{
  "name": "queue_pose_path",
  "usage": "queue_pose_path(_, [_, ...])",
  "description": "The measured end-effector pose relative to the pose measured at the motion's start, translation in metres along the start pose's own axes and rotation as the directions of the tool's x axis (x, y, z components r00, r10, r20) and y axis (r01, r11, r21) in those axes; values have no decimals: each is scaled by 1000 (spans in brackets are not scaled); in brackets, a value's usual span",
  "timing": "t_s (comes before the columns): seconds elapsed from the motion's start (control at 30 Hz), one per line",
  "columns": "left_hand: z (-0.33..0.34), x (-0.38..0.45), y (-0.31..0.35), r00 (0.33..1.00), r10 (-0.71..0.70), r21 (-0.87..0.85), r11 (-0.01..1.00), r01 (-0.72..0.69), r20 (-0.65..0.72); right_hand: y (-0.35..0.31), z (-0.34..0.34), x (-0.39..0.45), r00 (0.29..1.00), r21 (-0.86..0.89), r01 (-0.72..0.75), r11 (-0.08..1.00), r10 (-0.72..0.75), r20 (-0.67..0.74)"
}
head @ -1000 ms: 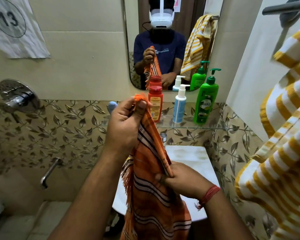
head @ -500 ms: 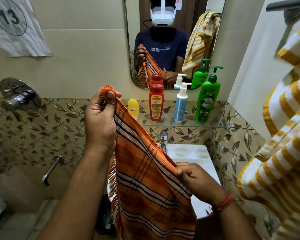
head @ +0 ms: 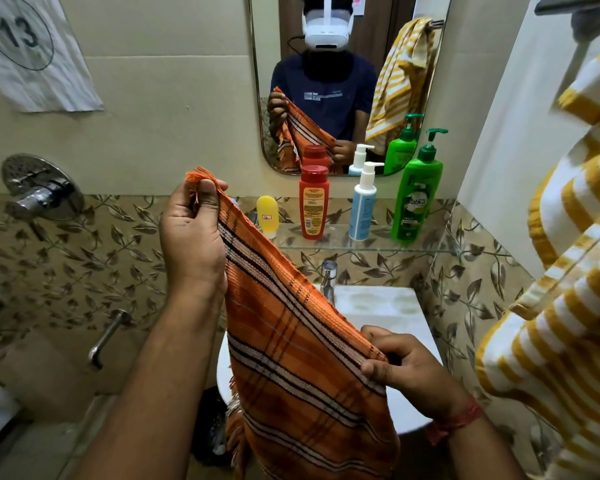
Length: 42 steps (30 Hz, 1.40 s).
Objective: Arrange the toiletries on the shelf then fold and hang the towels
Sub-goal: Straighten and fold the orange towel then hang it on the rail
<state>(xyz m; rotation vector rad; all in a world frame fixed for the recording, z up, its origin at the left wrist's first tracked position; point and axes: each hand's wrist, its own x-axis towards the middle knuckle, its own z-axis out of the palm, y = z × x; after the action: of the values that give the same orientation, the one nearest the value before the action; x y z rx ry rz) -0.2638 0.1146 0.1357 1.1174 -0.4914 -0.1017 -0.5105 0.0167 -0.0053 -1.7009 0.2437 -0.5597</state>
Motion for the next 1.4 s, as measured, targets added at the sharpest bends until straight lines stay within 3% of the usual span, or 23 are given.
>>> queue_pose_path(0.07, [-1, 3, 1, 1000, 4, -8, 1000, -4, -18, -3, 4, -2, 999, 183, -17, 983, 8, 52])
queue_pose_path(0.13, [0, 5, 0, 1000, -4, -4, 1000, 4, -24, -7, 5, -2, 993, 244, -61, 968, 33, 118])
queue_pose_path(0.33, [0, 3, -5, 999, -33, 26, 999, 33, -10, -11, 8, 1, 953, -51, -184, 982, 191, 235])
queue_pose_path(0.5, [-2, 4, -5, 1000, -20, 30, 999, 20, -2, -5, 13, 6, 976, -308, -155, 939, 194, 100])
queue_pose_path(0.63, [-2, 2, -1, 999, -13, 2, 1000, 13, -37, -2, 1, 5, 994, -426, -111, 898, 93, -62])
queue_pose_path(0.93, [-12, 15, -5, 991, -10, 18, 1000, 13, -134, 6, -19, -1, 993, -374, -37, 927, -10, -122])
queue_pose_path(1.07, [-12, 22, -7, 989, 9, 24, 1000, -6, -148, 15, -20, -7, 988, -55, -84, 995, 76, -134])
queue_pose_path(1.17, [-11, 25, -8, 988, 14, 27, 1000, -10, -156, 18, -19, -11, 992, 100, -125, 987, 128, -22])
queue_pose_path(1.27, [-9, 26, -10, 990, 18, 22, 1000, -15, -143, 10, -14, -10, 976, 33, -205, 978, 201, 83])
queue_pose_path(1.4, [-4, 24, -10, 990, 16, 19, 1000, -14, -138, 8, -8, -2, 965, -230, -212, 950, 241, 107])
